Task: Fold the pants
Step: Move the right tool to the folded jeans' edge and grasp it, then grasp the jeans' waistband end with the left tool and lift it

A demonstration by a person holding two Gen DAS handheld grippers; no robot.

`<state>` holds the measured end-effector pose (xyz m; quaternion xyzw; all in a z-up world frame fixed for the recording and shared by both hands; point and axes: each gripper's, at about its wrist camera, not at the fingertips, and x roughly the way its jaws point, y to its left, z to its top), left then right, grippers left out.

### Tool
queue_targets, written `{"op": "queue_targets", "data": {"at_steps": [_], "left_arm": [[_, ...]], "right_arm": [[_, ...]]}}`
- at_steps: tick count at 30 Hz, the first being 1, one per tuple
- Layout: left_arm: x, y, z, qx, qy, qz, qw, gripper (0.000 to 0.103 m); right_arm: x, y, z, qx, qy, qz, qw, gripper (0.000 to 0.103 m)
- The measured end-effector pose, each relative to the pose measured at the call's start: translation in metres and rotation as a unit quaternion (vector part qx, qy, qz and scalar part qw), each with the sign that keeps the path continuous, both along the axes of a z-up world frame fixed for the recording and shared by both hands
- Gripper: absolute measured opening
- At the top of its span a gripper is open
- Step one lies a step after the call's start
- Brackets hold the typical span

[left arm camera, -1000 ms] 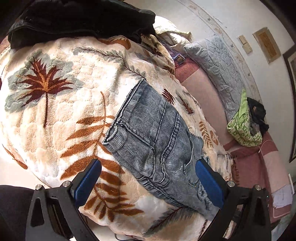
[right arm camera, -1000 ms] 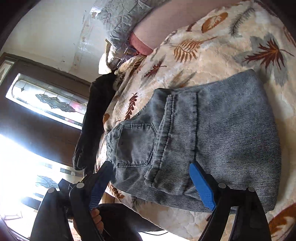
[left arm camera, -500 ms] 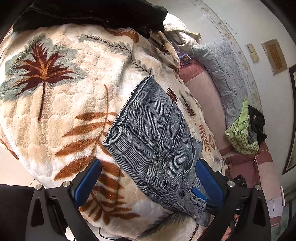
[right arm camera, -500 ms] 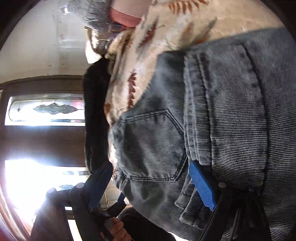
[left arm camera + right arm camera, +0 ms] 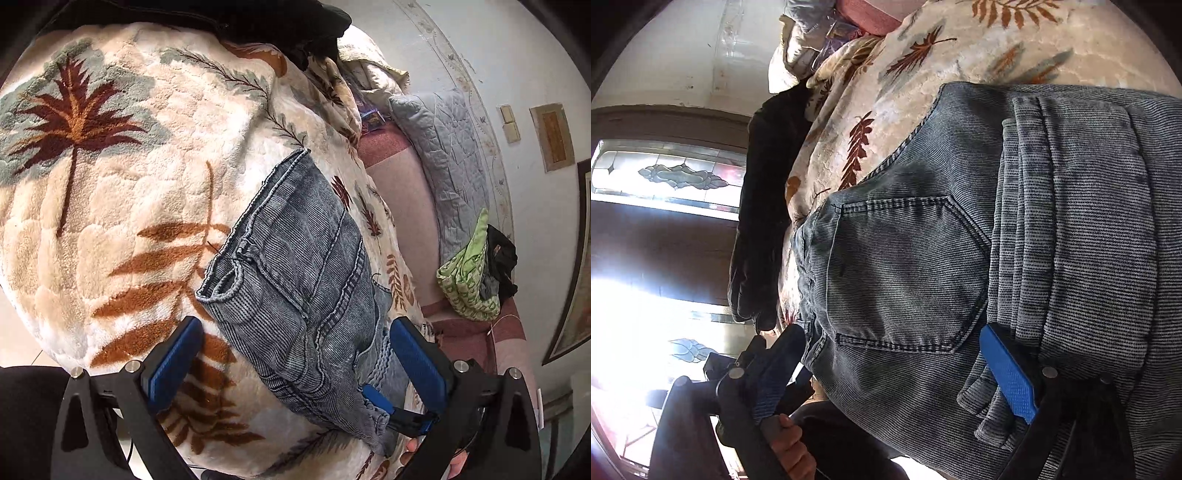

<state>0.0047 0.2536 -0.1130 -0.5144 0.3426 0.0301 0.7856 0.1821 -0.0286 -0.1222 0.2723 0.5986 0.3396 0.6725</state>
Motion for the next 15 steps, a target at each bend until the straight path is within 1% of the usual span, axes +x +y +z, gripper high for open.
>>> {"op": "queue_targets", "data": {"at_steps": [2, 5, 9, 10, 11, 12, 13, 14, 15], "left_arm": [[0.0, 0.003, -0.003, -0.016, 0.002, 0.008, 0.9998, 0.101], [0.003, 0.005, -0.003, -0.026, -0.004, 0.011, 0.9996, 0.101], [0.009, 0.009, -0.004, -0.044, -0.013, 0.015, 0.9988, 0.101], [0.01, 0.01, -0.005, -0.048, -0.013, 0.017, 0.9986, 0.098], [0.011, 0.01, -0.004, -0.046, -0.013, 0.019, 0.9987, 0.095], [0.012, 0.01, -0.005, -0.041, -0.011, 0.017, 0.9989, 0.084], [0.014, 0.009, -0.006, -0.039, -0.006, 0.015, 0.9991, 0.072], [0.015, 0.008, -0.009, -0.038, 0.0, 0.012, 0.9992, 0.065], [0.016, 0.008, -0.011, -0.036, 0.005, 0.008, 0.9993, 0.051]], "right_arm": [[0.001, 0.003, -0.001, 0.002, 0.001, 0.0, 1.0, 0.097], [0.0, 0.002, -0.003, 0.008, 0.005, -0.002, 1.0, 0.097], [-0.004, -0.002, -0.001, 0.01, -0.004, 0.002, 1.0, 0.097], [-0.005, -0.005, -0.001, 0.011, -0.005, 0.003, 1.0, 0.097], [-0.006, -0.007, -0.001, 0.012, -0.006, 0.003, 1.0, 0.097], [-0.007, -0.008, -0.001, 0.013, -0.007, 0.003, 1.0, 0.097], [-0.007, -0.008, -0.001, 0.014, -0.007, 0.004, 1.0, 0.097], [-0.007, -0.009, -0.001, 0.013, -0.006, 0.004, 1.0, 0.097], [-0.006, -0.01, -0.001, 0.013, -0.004, 0.004, 1.0, 0.097]]}}
